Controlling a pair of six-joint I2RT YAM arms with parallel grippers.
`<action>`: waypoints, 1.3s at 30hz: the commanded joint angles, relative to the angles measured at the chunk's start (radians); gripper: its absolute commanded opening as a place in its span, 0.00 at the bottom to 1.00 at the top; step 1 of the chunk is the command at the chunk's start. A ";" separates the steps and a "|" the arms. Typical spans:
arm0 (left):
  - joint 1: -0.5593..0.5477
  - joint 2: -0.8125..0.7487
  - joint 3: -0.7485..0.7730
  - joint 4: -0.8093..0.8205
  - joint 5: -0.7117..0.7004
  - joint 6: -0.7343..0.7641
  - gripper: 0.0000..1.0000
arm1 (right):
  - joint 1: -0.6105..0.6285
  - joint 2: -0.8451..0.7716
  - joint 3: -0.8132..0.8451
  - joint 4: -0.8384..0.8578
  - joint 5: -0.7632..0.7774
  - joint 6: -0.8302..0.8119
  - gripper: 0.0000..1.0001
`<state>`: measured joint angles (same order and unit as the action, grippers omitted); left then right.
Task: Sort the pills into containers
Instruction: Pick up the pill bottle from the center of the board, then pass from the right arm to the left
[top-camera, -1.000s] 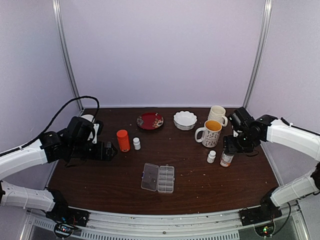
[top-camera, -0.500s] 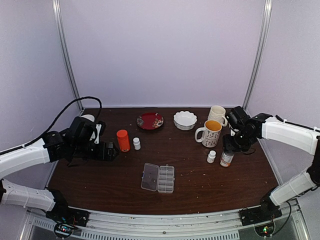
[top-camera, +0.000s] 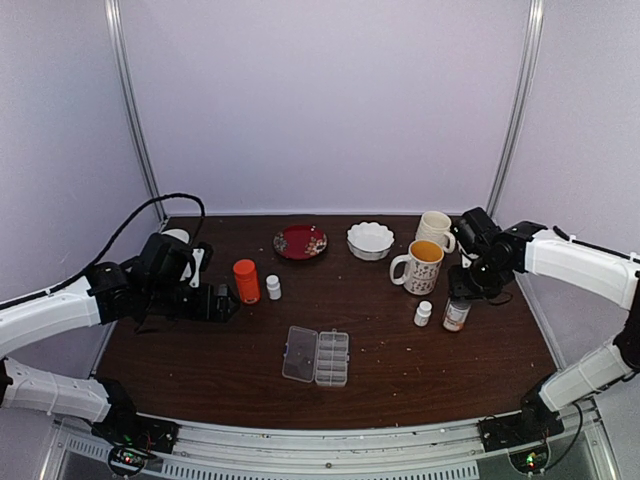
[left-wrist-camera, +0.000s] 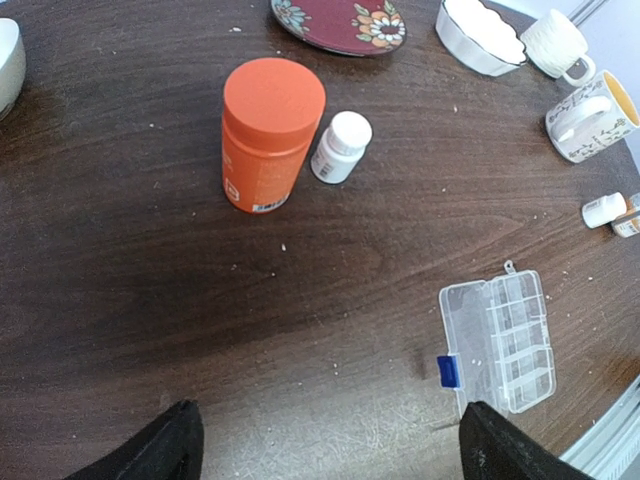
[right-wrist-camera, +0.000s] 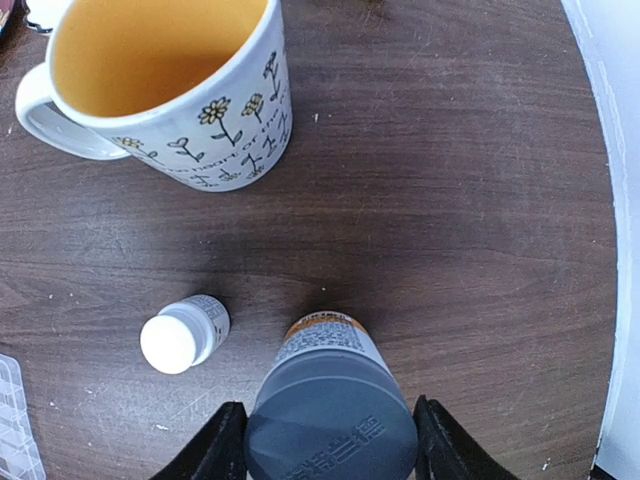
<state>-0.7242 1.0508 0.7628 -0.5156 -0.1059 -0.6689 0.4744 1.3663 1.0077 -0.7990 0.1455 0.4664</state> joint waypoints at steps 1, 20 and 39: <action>0.002 -0.016 0.006 0.075 0.045 0.008 0.92 | -0.007 -0.097 0.059 -0.059 0.064 -0.011 0.44; -0.135 -0.162 -0.111 0.643 0.220 0.402 0.98 | 0.117 -0.380 0.178 0.157 -0.524 0.048 0.33; -0.234 0.001 -0.121 1.069 0.404 0.824 0.98 | 0.447 -0.243 0.114 0.717 -0.597 0.243 0.31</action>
<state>-0.9512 1.0424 0.6010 0.4595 0.2470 0.1101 0.8989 1.1099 1.1233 -0.2375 -0.4419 0.6632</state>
